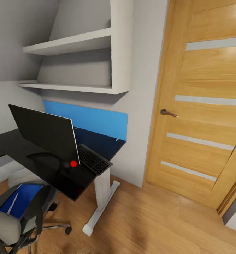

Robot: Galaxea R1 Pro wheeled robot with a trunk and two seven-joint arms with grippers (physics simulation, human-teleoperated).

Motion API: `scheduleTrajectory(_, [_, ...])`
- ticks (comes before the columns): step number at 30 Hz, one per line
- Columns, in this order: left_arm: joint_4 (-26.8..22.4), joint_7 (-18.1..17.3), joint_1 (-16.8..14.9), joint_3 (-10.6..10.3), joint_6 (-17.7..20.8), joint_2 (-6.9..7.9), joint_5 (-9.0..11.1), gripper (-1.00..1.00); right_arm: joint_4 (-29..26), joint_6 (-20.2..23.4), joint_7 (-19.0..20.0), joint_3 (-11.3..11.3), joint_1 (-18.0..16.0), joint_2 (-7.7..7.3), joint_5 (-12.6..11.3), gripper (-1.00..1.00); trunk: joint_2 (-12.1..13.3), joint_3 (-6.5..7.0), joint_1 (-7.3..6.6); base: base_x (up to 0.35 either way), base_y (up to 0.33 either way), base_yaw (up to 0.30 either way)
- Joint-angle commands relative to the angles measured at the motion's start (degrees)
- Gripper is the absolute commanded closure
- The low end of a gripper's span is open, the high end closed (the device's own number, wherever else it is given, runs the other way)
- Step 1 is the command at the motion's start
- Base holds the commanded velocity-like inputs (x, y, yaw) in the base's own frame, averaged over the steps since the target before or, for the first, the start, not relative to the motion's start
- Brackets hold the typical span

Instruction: In the bedroom, organize the workspace by keeping the computer under the desk, ensuring the monitor is on the desk, placing the keyboard on the desk next to the monitor, placing the mouse on the desk next to the keyboard, moving the folder from the swivel chair onto the desk next to the mouse, stacking the notebook on top of the folder with the pen on top of the notebook, and positioning the swivel chair next to the desk.

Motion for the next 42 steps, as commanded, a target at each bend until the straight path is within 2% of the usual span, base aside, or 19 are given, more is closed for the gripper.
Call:
scheduleTrajectory(1, [-0.06,0.02,0.01,-0.05,-0.08,0.00,0.27,-1.00,0.02,-0.17,-0.04,-0.06,-0.03,0.02,-0.08,-1.00,-0.03,-0.05,0.00,0.000,0.000,0.286])
scheduleTrajectory(42, [-0.06,0.02,0.01,-0.02,-0.17,0.03,0.27,-1.00,-0.07,0.01,-0.04,-0.06,-0.03,-0.24,0.09,-1.00,-0.03,-0.05,0.00,0.000,0.000,0.286])
